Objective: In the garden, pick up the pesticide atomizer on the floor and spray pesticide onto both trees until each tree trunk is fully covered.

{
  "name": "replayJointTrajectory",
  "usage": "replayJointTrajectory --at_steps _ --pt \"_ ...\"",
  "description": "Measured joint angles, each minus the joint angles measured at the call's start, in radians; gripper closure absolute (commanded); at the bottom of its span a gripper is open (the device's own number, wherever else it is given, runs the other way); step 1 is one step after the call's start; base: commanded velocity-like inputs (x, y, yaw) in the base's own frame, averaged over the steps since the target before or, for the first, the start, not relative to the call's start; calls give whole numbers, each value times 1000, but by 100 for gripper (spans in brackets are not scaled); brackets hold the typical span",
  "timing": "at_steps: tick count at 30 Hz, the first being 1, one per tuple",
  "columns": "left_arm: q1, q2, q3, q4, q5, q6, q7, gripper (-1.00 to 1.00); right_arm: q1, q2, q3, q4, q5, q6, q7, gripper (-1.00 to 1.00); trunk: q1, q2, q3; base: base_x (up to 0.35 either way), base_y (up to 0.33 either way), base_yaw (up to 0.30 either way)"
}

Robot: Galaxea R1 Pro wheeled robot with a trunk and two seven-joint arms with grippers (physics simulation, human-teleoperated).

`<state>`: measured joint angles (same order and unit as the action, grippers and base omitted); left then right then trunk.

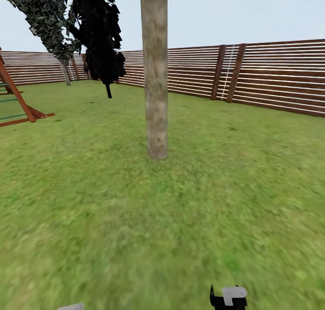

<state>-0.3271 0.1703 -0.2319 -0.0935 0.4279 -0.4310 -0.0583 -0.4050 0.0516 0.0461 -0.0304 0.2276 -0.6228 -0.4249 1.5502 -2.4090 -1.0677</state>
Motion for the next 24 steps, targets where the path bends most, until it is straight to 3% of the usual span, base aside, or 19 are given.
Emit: replayJointTrajectory --at_steps 24 --pt "0 0 0 0 -1 0 0 100 0 0 0 0 0 0 0 -100 0 0 0 339 0 0"
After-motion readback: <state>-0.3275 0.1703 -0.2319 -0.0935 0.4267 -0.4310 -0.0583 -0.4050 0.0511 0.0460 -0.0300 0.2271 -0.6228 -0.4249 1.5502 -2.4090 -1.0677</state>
